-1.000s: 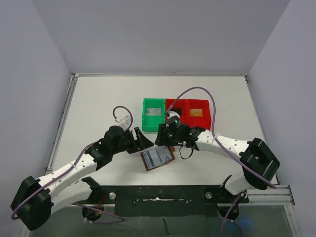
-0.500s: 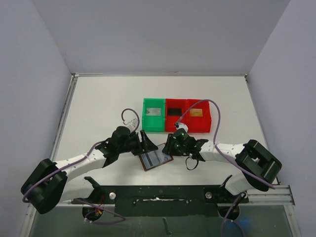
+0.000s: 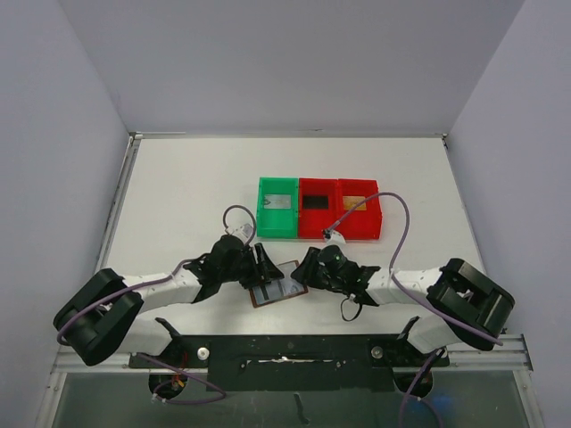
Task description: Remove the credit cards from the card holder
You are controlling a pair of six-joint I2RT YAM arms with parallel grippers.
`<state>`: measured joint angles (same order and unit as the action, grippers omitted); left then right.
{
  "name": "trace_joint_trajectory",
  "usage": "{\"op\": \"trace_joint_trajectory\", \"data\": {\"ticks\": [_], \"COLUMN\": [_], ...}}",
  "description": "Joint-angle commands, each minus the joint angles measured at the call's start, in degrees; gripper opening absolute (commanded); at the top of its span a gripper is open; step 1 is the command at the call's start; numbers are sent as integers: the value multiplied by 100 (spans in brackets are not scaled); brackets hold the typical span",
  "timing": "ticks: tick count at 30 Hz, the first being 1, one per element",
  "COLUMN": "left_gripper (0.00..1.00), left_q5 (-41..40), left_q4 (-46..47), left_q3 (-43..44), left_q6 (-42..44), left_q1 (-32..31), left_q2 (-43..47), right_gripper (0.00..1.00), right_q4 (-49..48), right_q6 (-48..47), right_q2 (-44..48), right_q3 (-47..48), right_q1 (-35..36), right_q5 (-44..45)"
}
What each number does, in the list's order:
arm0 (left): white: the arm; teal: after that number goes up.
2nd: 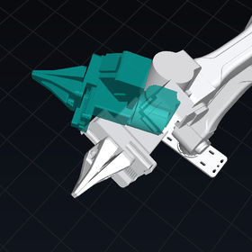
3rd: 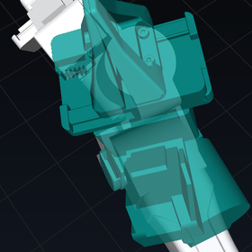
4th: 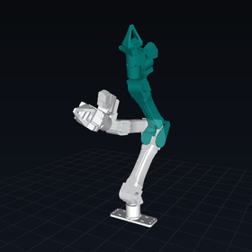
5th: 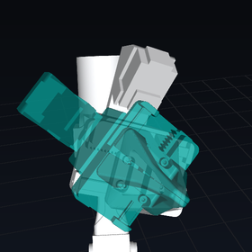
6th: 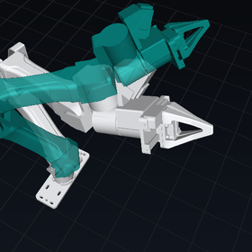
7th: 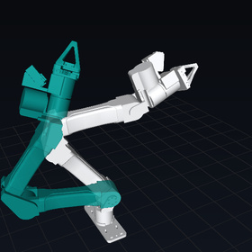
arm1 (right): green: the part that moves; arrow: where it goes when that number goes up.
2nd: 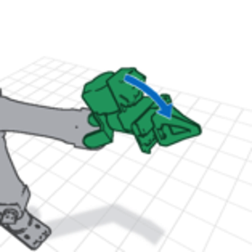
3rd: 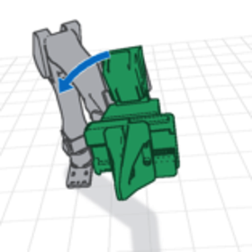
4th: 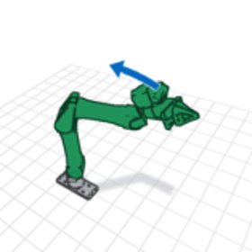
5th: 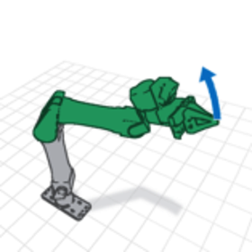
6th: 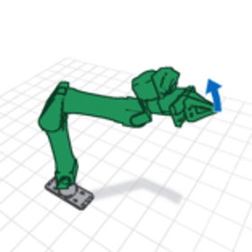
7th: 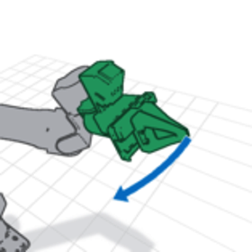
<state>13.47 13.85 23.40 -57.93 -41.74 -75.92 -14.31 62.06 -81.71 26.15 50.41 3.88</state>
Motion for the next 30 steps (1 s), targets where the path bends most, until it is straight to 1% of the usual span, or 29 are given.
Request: {"op": "trace_joint_trajectory", "data": {"ticks": [1, 4, 9, 18, 21, 25, 30], "left_gripper": [52, 52, 51, 50, 51, 51, 51], "left_q5": [-306, -457, -547, -822, -812, -790, -740], "left_q4": [669, 732, 175, -83, -173, -358, -431], "left_q3": [-38, 67, 346, 29, 38, 226, 350], "left_q6": [-86, -68, 83, 18, 46, 208, 278], "left_q1": [-163, -265, -274, -291, -291, -276, -248], "left_q2": [-155, -206, -504, -187, -103, -63, -102], "right_gripper": [33, 32, 31, 30, 30, 29, 26], "right_q4": [-5, -64, -175, 112, 497, 1256, 1588], "right_q6": [257, 400, 682, 982, 872, 520, -68], "right_q2": [-38, -130, -77, 182, 384, 743, 1197], "right_q3": [-499, -558, -600, -651, -527, -161, 291], "right_q1": [195, 280, 484, 555, 522, 423, 186], "right_q5": [-25, -62, -2, 124, 145, 199, 1]}}
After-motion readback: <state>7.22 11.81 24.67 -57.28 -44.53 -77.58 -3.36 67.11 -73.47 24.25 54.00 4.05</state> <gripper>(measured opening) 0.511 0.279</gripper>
